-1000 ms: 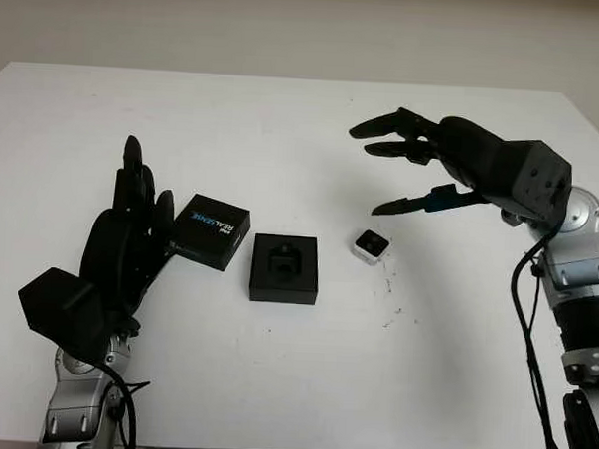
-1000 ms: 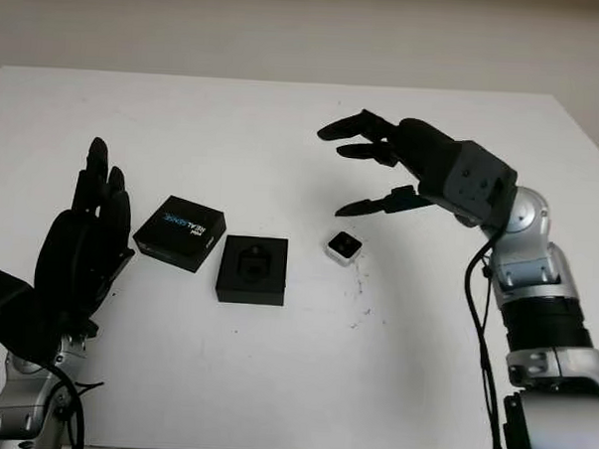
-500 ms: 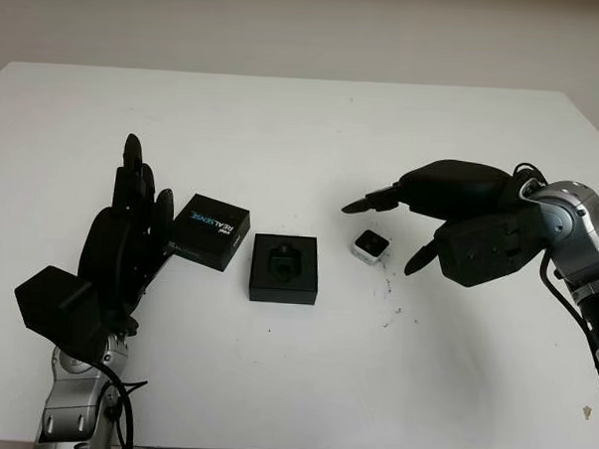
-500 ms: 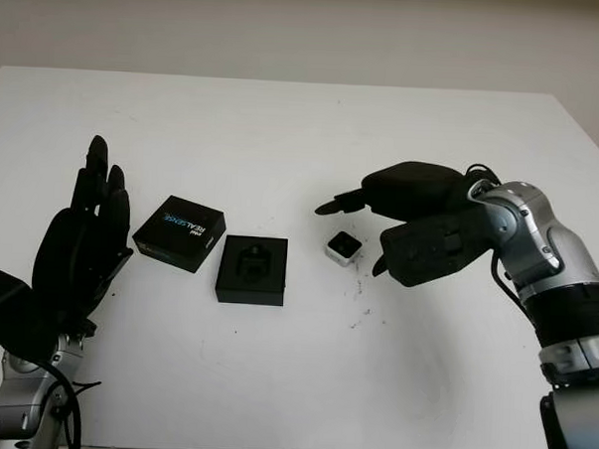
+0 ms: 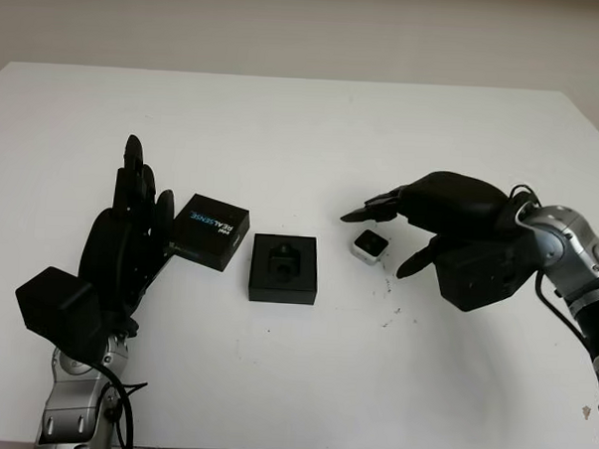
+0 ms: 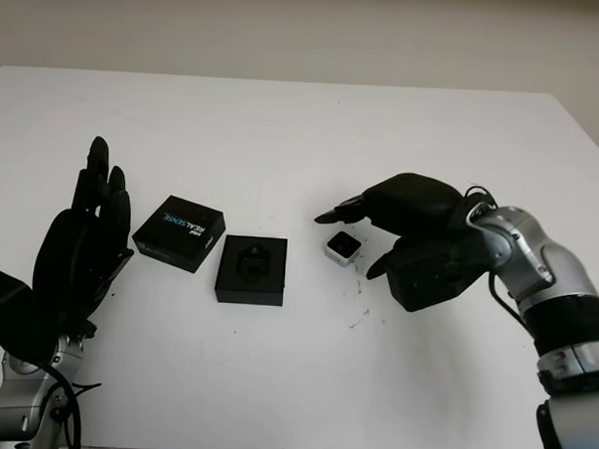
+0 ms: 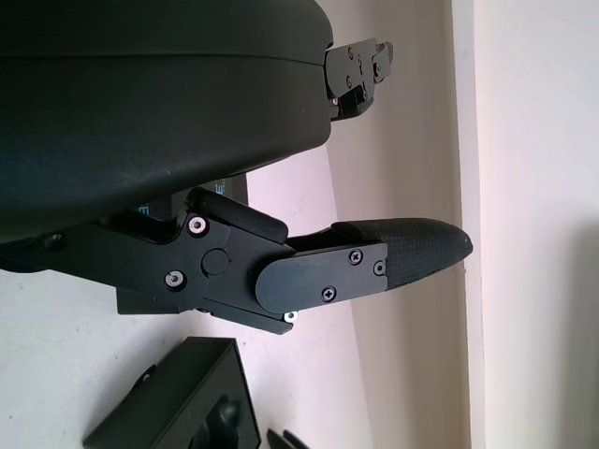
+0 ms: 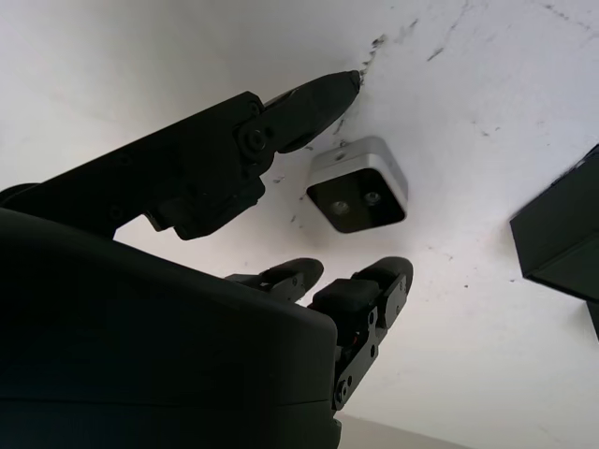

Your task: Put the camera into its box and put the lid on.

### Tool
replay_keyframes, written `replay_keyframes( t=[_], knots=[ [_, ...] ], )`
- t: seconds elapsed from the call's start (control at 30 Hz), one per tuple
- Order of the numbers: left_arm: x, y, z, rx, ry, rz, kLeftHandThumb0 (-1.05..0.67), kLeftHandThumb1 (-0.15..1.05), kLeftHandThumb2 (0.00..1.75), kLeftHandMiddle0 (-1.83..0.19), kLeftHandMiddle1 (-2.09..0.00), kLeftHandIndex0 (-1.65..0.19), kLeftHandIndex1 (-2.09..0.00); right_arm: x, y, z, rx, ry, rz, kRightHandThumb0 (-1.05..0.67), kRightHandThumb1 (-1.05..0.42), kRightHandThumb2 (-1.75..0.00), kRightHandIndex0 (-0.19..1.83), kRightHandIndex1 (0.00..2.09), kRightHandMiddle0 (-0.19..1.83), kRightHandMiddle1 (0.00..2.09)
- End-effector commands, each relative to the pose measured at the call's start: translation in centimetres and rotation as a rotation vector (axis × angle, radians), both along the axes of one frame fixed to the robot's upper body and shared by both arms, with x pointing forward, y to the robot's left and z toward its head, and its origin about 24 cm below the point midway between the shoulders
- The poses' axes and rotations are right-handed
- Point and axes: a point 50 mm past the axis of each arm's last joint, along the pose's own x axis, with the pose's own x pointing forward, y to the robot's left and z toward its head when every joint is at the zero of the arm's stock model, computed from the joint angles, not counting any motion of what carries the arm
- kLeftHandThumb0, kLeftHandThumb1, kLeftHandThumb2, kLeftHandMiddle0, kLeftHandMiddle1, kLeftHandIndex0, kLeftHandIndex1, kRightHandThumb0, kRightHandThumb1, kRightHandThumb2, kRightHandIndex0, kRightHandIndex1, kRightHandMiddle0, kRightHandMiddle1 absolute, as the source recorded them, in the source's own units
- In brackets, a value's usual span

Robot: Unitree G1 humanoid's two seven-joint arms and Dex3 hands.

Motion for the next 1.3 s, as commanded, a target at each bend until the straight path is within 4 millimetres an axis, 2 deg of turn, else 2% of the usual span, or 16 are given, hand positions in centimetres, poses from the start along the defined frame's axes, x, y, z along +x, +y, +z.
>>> replay_keyframes(
  t=[0.0,0.3,0.7,0.77,0.9,1.27],
  knots=[
    [-0.2,0.1,0.1,0.011,-0.007,-0.004,-0.75,1.05,0.57,0.19,0.00,0.19,0.00,0.2,0.4,0.2,0.009,-0.019,0.012,-0.36,-0.81,-0.06,0.50,0.15,0.49,0.15],
    [-0.4,0.1,0.0,0.014,-0.009,0.006,-0.75,1.05,0.58,0.19,0.00,0.19,0.00,0.6,0.3,-1.0,0.028,-0.015,0.004,-0.38,-0.83,-0.06,0.52,0.17,0.48,0.18],
    [-0.6,0.1,-0.1,0.020,-0.004,0.008,-0.75,1.05,0.56,0.19,0.00,0.19,0.00,0.9,0.0,-1.6,0.027,-0.006,-0.027,-0.40,-0.84,-0.06,0.51,0.19,0.46,0.24],
    [-0.6,0.1,-0.1,0.020,-0.004,0.010,-0.75,1.05,0.56,0.19,0.00,0.19,0.00,1.0,-0.1,-1.6,0.029,-0.015,-0.025,-0.41,-0.83,-0.05,0.52,0.20,0.46,0.26],
    [-0.6,0.0,-0.1,0.019,-0.002,0.013,-0.75,1.05,0.55,0.19,0.00,0.19,0.00,1.1,-0.3,-1.8,0.026,-0.015,-0.038,-0.40,-0.83,-0.05,0.49,0.27,0.33,0.51],
    [-0.8,0.1,-0.1,0.019,-0.003,0.012,-0.75,1.05,0.54,0.19,0.00,0.19,0.00,1.2,-0.7,-2.2,0.040,0.013,-0.061,-0.34,-0.85,-0.06,0.48,0.29,0.31,0.55]
  ],
)
